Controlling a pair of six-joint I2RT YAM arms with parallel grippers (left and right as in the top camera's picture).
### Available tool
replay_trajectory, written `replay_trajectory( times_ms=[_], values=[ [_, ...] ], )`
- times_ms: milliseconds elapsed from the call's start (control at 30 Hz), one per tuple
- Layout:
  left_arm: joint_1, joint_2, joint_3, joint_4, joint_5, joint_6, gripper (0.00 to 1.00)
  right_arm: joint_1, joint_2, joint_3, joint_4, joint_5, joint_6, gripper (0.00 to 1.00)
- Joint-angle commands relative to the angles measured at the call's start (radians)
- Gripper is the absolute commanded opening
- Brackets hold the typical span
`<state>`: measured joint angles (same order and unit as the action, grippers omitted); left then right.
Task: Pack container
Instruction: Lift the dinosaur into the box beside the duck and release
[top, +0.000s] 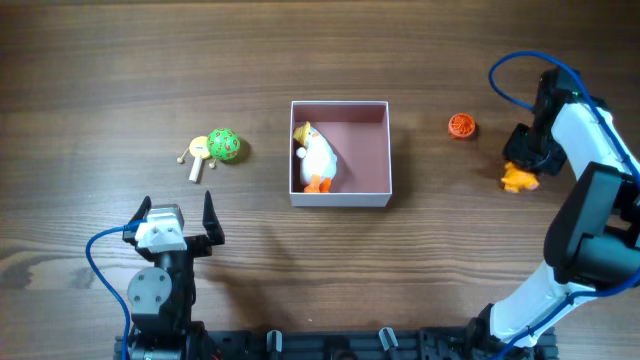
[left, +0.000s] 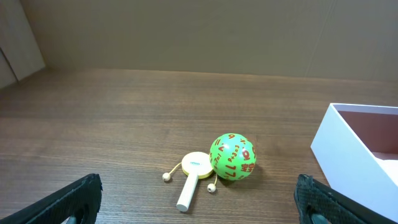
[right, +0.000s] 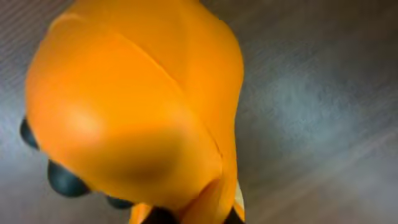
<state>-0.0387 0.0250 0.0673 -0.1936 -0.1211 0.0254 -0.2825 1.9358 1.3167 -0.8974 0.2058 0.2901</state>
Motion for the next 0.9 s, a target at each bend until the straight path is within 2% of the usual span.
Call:
replay_trajectory(
  times_ms=[0, 167, 300, 433, 667, 767, 867],
  values=[
    [0.005, -0.009, -0.008, 0.003, 0.016, 0.016, 1.00, 0.003, -0.048, 0.100, -0.093, -0.024, 0.019, 0.04],
    [0.005, -0.009, -0.008, 0.003, 0.016, 0.016, 1.00, 0.041, -0.229, 0.238, -0.268, -0.052, 0.027, 0.04],
    [0.005, -0.009, -0.008, 0.003, 0.016, 0.016, 1.00, 0.106, -0.407, 0.244, -0.299, -0.222, 0.024, 0.04],
    [0.005, -0.009, -0.008, 0.003, 0.016, 0.016, 1.00, 0.267, -0.526, 0.244, -0.300, -0.305, 0.069, 0.04],
    [0.005, -0.009, -0.008, 0.003, 0.016, 0.016, 1.00, 0.660, -0.501, 0.211, -0.158, -0.250, 0.107, 0.04],
    [0.005, -0.009, -0.008, 0.003, 0.016, 0.016, 1.00, 0.795, -0.431, 0.189, -0.101, -0.126, 0.140, 0.04],
    [0.005, -0.009, -0.008, 0.003, 0.016, 0.016, 1.00, 0.865, -0.338, 0.171, -0.077, -0.098, 0.179, 0.04]
  ],
)
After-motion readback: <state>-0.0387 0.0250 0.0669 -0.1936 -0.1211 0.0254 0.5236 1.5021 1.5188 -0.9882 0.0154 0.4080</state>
